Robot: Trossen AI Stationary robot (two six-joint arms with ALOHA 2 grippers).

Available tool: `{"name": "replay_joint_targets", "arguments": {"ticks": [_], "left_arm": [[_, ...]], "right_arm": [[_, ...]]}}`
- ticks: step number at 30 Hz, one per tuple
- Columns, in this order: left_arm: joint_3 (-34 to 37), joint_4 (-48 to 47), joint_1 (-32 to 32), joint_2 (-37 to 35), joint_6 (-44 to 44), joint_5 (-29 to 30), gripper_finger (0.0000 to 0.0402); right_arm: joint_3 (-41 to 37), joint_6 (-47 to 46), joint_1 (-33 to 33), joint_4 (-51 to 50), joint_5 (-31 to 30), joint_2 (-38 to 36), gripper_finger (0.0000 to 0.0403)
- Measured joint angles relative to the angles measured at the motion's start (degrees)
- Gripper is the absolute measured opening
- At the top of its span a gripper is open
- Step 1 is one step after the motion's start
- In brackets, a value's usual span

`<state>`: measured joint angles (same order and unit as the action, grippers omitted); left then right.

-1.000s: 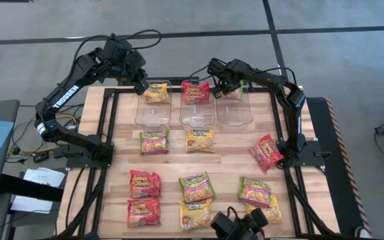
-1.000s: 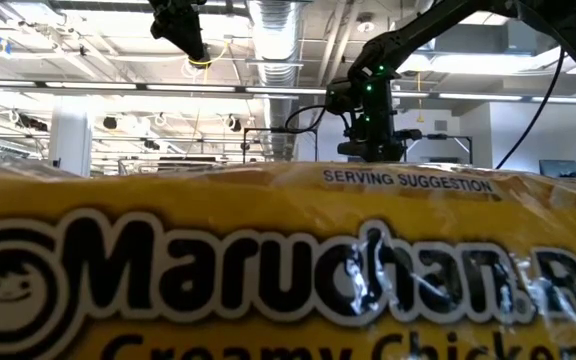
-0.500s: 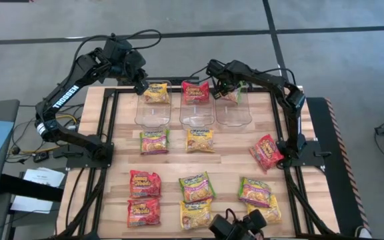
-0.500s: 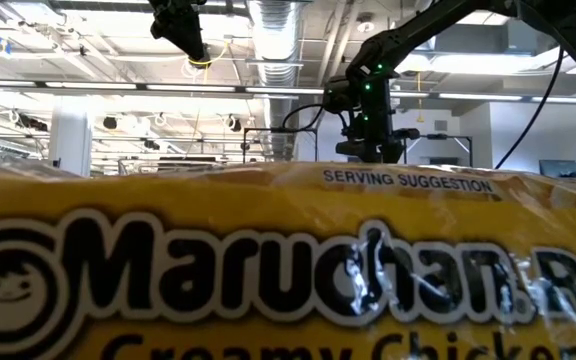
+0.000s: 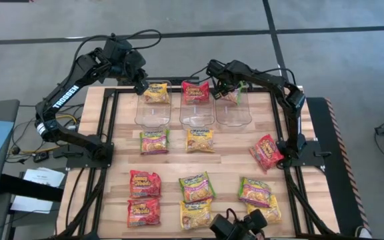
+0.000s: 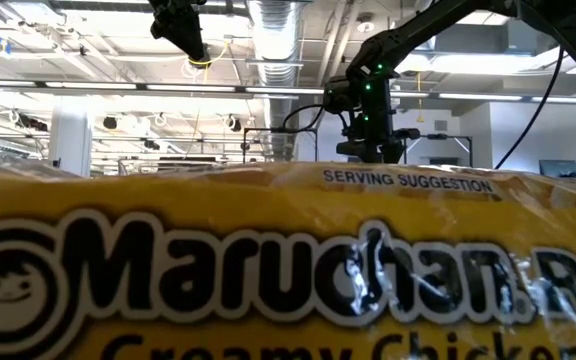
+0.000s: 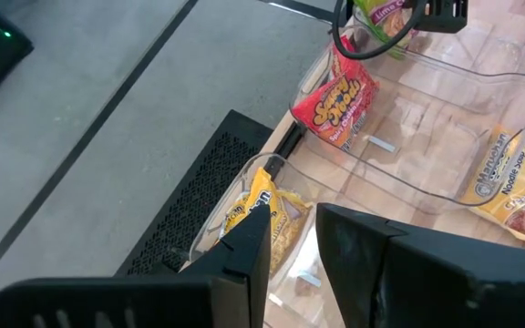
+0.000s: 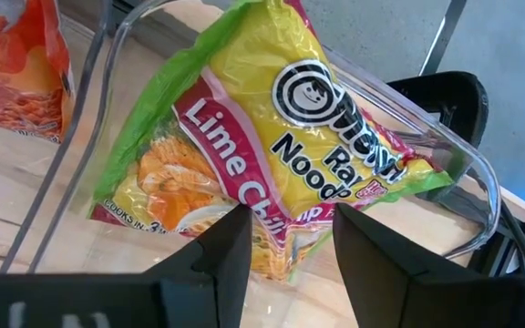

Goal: Sort Maruchan noodles
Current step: Put the green noodle pack into the right transparent bin, then put the yellow noodle pack into the left transparent bin

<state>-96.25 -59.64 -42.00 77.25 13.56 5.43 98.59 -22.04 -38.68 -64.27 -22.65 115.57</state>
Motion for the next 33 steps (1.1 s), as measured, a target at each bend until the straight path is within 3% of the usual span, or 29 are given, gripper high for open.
{"name": "replay_joint_targets", "arguments": {"ticks": [33], "left_arm": [[0.00, -0.02, 0.01, 0.00, -1.45, -0.02, 0.0080]], "right_arm": [[2.75, 2.86, 0.03, -4.93, 2.14, -0.04, 0.0179]]}}
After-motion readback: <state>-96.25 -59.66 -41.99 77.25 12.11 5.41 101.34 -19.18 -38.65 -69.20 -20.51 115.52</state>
